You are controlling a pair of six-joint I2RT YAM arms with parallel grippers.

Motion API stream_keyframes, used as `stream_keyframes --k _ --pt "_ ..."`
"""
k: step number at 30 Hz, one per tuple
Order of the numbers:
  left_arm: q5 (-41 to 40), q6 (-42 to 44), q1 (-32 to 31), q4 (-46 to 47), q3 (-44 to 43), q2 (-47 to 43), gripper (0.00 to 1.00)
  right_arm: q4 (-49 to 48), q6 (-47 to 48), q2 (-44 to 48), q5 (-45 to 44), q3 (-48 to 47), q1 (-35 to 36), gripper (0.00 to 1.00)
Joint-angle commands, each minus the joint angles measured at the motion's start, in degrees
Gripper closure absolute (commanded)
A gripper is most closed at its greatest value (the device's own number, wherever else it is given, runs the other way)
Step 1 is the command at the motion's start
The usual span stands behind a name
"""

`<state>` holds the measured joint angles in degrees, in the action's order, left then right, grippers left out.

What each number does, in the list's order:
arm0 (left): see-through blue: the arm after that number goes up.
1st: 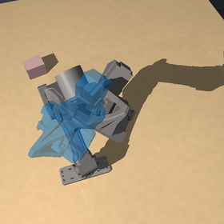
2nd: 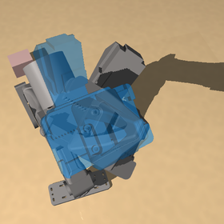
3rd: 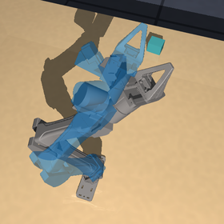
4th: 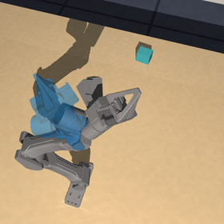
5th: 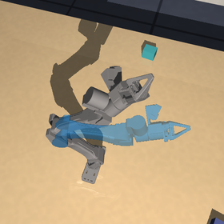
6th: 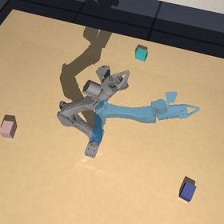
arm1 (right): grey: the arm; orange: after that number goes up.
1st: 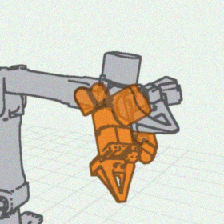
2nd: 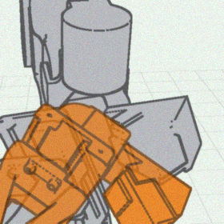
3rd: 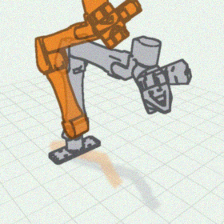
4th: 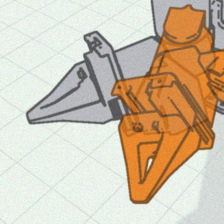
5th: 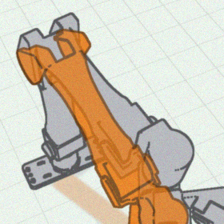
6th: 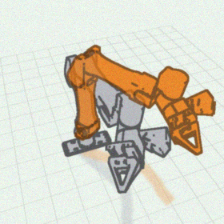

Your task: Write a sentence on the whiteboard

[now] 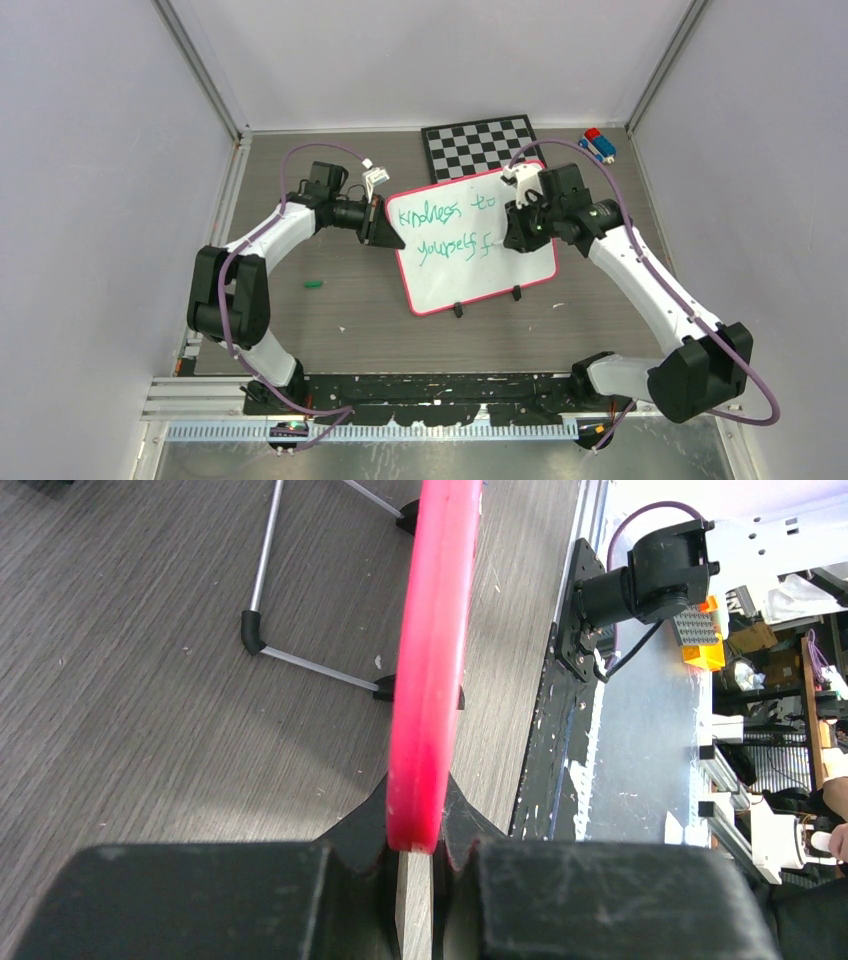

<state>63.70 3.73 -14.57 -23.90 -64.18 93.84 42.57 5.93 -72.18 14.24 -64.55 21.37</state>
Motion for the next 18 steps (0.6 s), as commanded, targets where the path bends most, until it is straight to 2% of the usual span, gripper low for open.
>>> stream_keyframes --k 1,7,18 --pt "-1.3 1.2 -0.3 -0.6 -0.6 0.8 1.0 2.7 0.5 4.4 5.0 -3.6 -1.8 1.0" --pt "-1.3 1.1 -0.3 -0.7 -0.6 0.5 1.0 2.6 1.1 3.1 7.9 -3.3 -6.0 1.0" --pt "-1.3 1.0 -0.3 -0.5 -0.5 0.6 1.0 -1.3 1.9 4.1 6.4 -0.3 -6.2 1.0"
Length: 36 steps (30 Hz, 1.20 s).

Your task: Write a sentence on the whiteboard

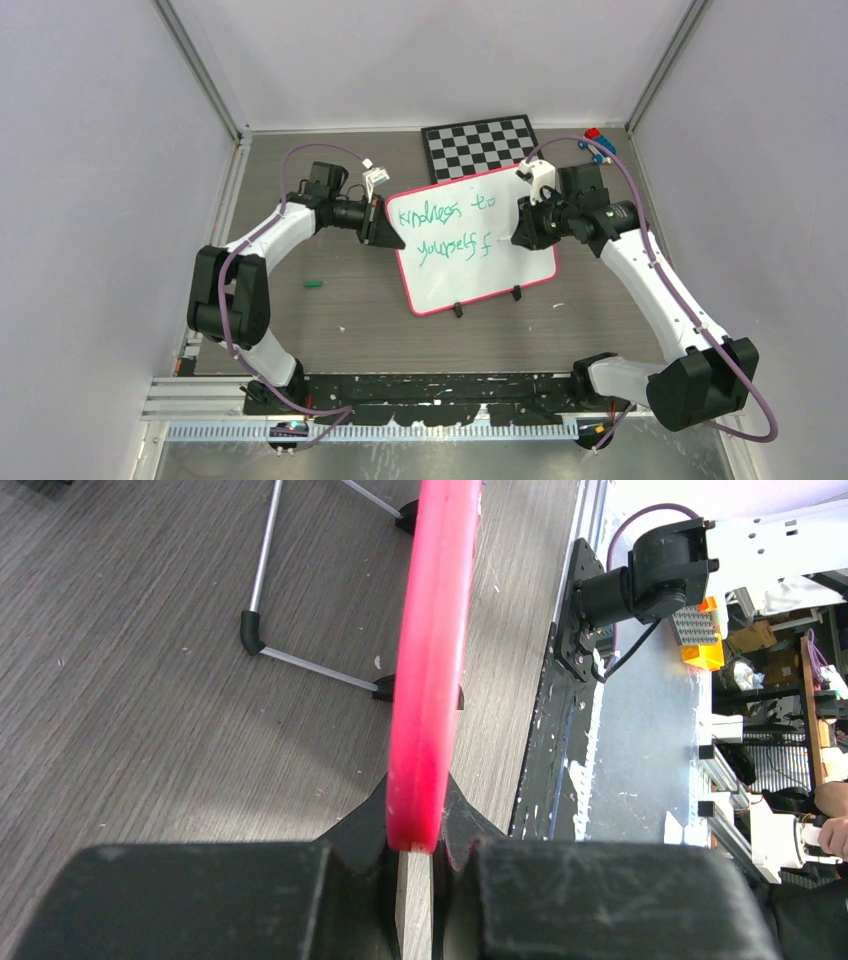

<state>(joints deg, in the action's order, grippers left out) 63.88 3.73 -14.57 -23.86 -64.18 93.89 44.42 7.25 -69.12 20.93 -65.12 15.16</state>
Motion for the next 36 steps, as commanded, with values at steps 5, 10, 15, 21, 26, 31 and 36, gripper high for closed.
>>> stream_keyframes --k 5,10,15,21,26,31,36 --pt "-1.4 1.0 -0.3 -0.7 -0.5 0.7 1.0 -4.2 0.1 0.6 -1.1 0.3 0.0 1.0" --pt "-1.4 1.0 -0.3 -0.6 -0.6 0.8 1.0 -5.1 -0.6 -0.6 -0.6 0.0 0.0 1.0" --pt "-1.5 1.1 -0.3 -0.6 -0.4 0.8 1.0 -5.1 -0.9 -2.0 -0.2 -0.3 0.3 1.0" --pt "-1.5 1.2 -0.3 -0.6 -0.4 0.8 1.0 -5.4 -0.9 -2.8 -1.2 0.2 1.8 1.0" --pt "-1.3 1.1 -0.3 -0.6 -0.5 1.0 1.0 -6.5 -1.2 -3.7 -2.1 0.3 2.1 1.0" --pt "-1.4 1.0 -0.3 -0.6 -0.5 0.9 1.0 -6.8 -1.1 -4.4 -5.2 -0.2 2.0 1.0" --pt "-1.5 1.3 -0.3 -1.0 -0.5 0.6 1.0 -6.1 -0.7 -3.5 -5.9 -0.9 0.7 1.0"
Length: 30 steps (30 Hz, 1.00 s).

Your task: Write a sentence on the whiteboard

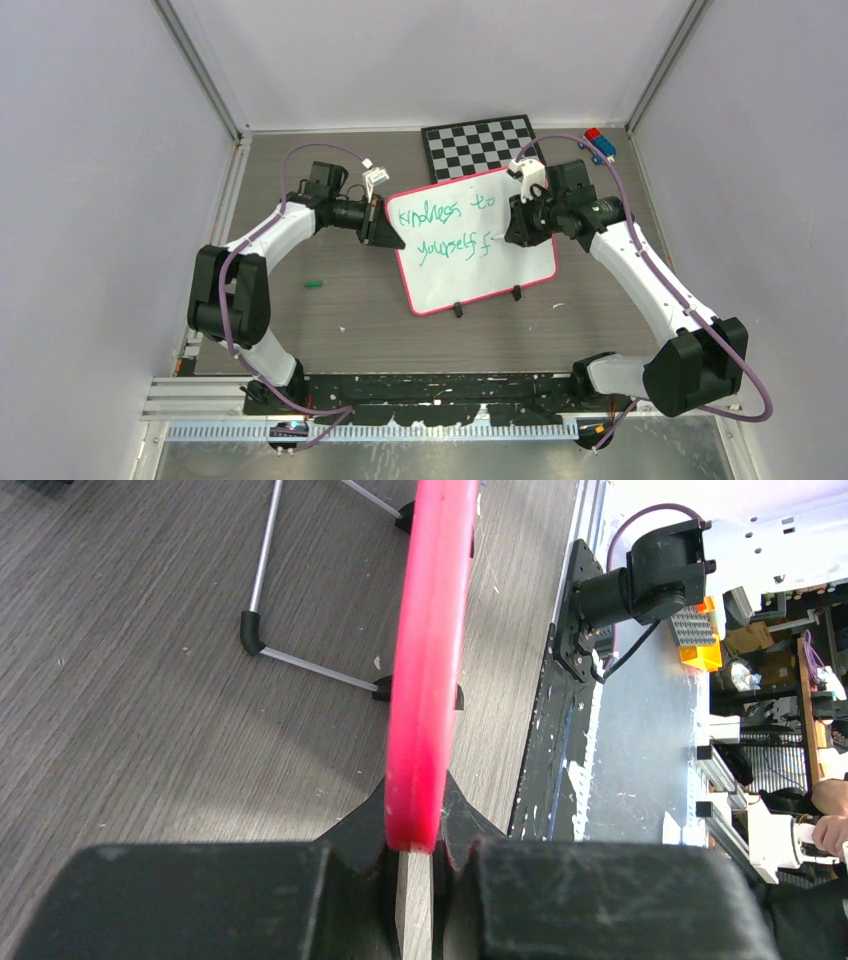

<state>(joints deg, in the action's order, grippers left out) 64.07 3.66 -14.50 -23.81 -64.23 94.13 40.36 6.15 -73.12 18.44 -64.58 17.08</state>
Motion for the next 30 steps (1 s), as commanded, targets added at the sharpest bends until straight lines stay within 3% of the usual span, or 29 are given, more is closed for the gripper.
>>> stream_keyframes --k 1,18,30 --pt "-1.7 1.5 -0.4 -1.1 -0.4 0.4 1.0 -1.8 0.4 0.8 -3.4 -1.6 -1.5 1.0" --pt "-1.7 1.6 -0.4 -1.1 -0.4 0.6 1.0 -1.1 -0.8 0.3 0.3 1.5 -0.9 1.0" --pt "-1.7 1.6 -0.4 -1.1 -0.2 0.6 1.0 0.3 1.0 2.0 -2.1 1.6 -0.9 1.0"
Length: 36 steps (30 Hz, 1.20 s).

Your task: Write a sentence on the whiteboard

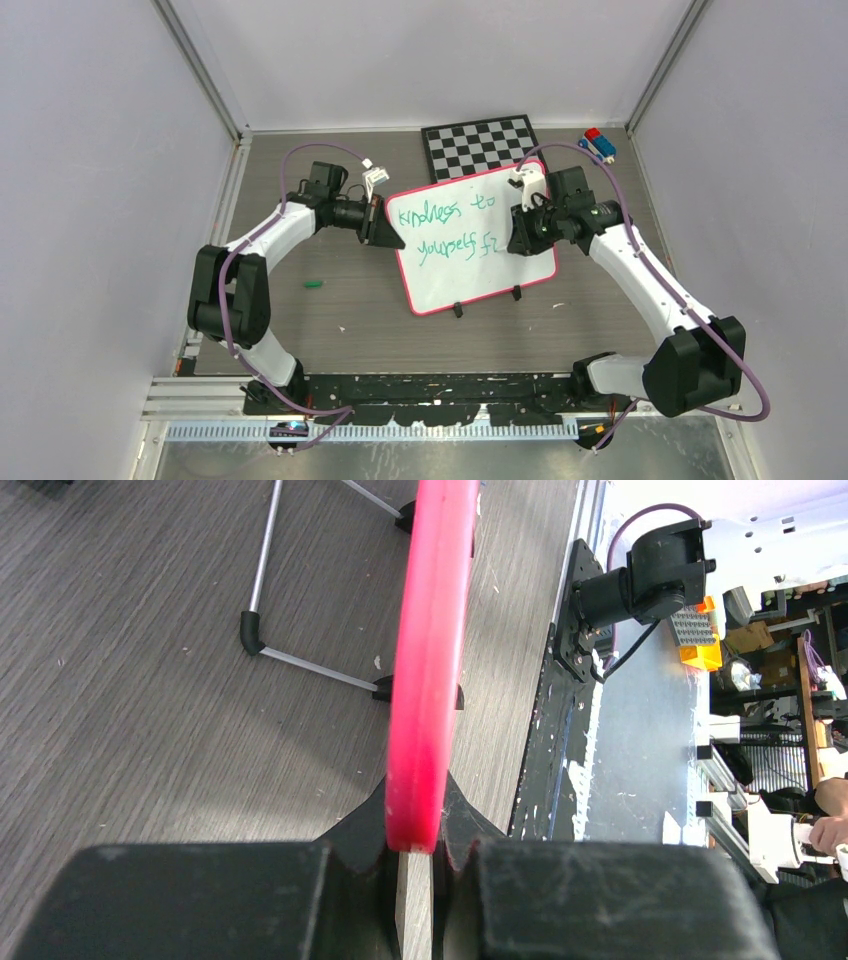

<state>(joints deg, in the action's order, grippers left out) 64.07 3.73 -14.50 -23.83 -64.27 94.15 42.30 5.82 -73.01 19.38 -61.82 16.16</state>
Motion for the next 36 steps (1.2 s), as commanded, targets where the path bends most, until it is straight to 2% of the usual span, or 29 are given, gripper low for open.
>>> stream_keyframes --k 1,10,24,36 --pt "-1.7 1.5 -0.4 -1.0 -0.2 0.6 1.0 -1.3 1.5 2.0 -3.0 -2.0 0.0 1.0" --pt "-1.3 1.3 -0.4 -1.2 -0.2 0.3 1.0 0.1 0.3 3.0 0.3 -7.3 0.1 1.0" --pt "-1.0 1.3 -0.4 -1.2 0.0 -0.2 1.0 -3.1 0.3 -1.0 -1.8 -6.0 0.1 1.0" --pt "-1.0 1.4 -0.4 -1.4 -0.2 0.1 1.0 -0.1 1.4 3.5 -1.8 -5.4 0.1 1.0"
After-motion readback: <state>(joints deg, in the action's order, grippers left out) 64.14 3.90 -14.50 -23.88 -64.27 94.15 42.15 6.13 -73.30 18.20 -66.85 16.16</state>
